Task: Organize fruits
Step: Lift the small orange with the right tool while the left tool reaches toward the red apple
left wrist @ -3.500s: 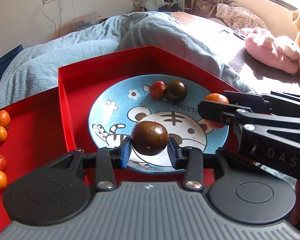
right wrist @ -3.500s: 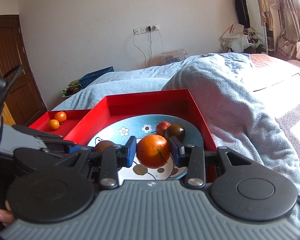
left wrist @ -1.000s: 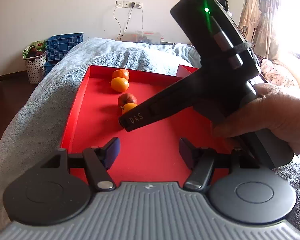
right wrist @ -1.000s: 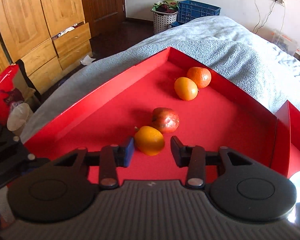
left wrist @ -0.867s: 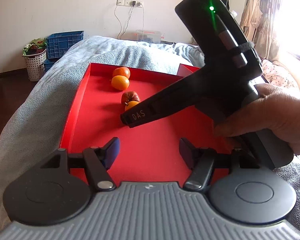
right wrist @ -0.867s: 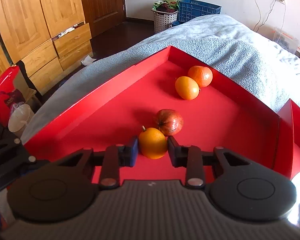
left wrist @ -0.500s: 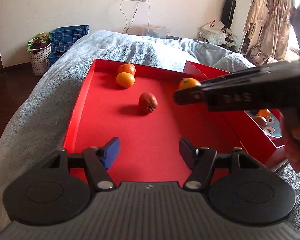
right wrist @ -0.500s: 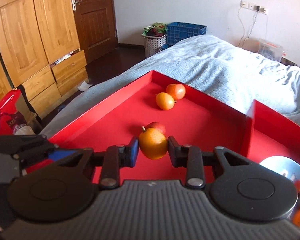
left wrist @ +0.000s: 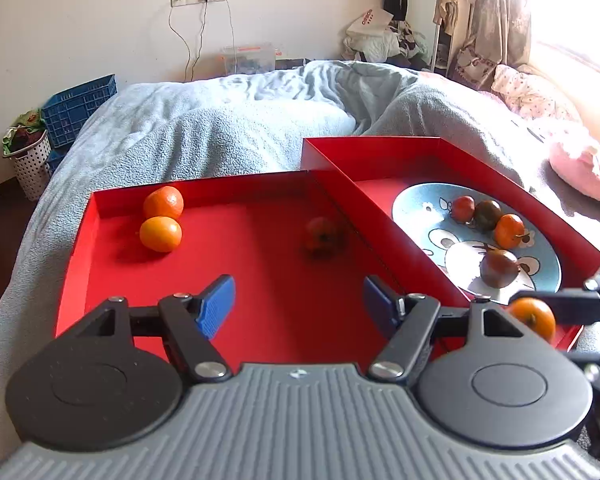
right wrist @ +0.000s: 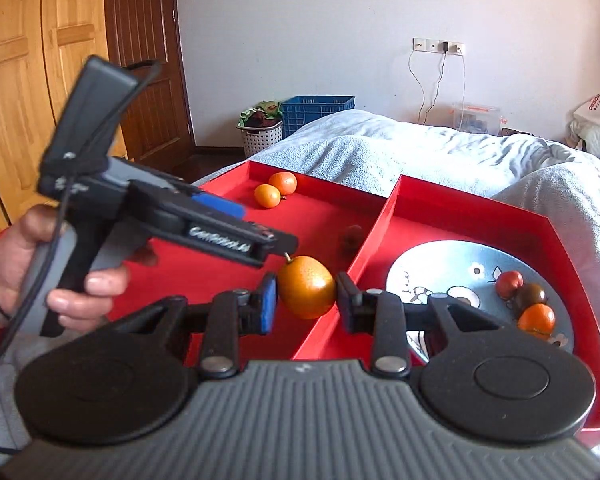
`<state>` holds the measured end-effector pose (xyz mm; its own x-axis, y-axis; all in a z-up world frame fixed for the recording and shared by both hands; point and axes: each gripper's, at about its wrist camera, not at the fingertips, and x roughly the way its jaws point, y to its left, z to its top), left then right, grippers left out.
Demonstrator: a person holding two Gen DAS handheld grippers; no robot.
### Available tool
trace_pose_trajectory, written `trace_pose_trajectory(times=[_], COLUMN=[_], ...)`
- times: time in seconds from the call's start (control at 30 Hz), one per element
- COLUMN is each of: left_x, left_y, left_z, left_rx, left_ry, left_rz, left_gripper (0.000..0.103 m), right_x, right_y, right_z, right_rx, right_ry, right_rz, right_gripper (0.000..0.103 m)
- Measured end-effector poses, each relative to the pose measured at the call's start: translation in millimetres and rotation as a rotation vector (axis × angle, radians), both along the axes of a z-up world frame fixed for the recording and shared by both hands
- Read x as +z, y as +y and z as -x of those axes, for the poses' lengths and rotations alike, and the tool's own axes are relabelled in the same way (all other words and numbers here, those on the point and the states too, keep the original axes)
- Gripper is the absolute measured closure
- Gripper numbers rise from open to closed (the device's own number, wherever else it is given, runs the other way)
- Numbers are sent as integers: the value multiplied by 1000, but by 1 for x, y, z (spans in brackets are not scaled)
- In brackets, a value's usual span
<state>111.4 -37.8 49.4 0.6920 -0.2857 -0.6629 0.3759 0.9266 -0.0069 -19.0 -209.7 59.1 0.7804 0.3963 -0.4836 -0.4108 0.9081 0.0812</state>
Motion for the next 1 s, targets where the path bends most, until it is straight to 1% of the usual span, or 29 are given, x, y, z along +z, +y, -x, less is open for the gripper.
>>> trace_pose_trajectory(times=[0.07,0.13,0.2,0.23,0.27,0.33,0.37,0.43,0.53,0.7,0.87,1.0], left_x=[-3,-2,3,5,8,12,13,12,5,-14,-34,-41], left_y=[-7,-16,-22,-25,-29,-34,-36,-37,-35,-40,-42,-43], left_z=[-11,-18,-24,-26,-28,-31,-35,-46,-65,-83,-107,-122], left_rx=[-3,-12,-55,-96,-168,-275,-350,-442,-548,-666,-706,-751], left_ry=[19,9,4,4,-5,-49,-75,-95,-59,-29,-11,7], left_rz=[-21,-76,-110,-119,-140,-195,-222,-259,-259,-271,-316,-301], left_gripper=[29,30,30,30,30,30,30,30,30,30,30,30], right_x=[-2,-3,-2,-2,-2,-3,-3,-2,2,3,0,-4], right_y=[-2,-4,-6,-8,-9,-11,-11,-13,-14,-12,-12,-13], right_z=[1,0,0,0,-1,1,0,1,3,5,0,-4], right_rx=[4,9,10,9,8,6,5,3,-1,1,-1,-7], right_ry=[-5,-12,-23,-28,-29,-30,-31,-34,-56,-80,-75,-55], right_rz=[-15,-27,-38,-44,-51,-67,-73,-80,-89,-91,-108,-129], right_gripper=[69,69,69,69,69,69,69,69,69,69,69,69])
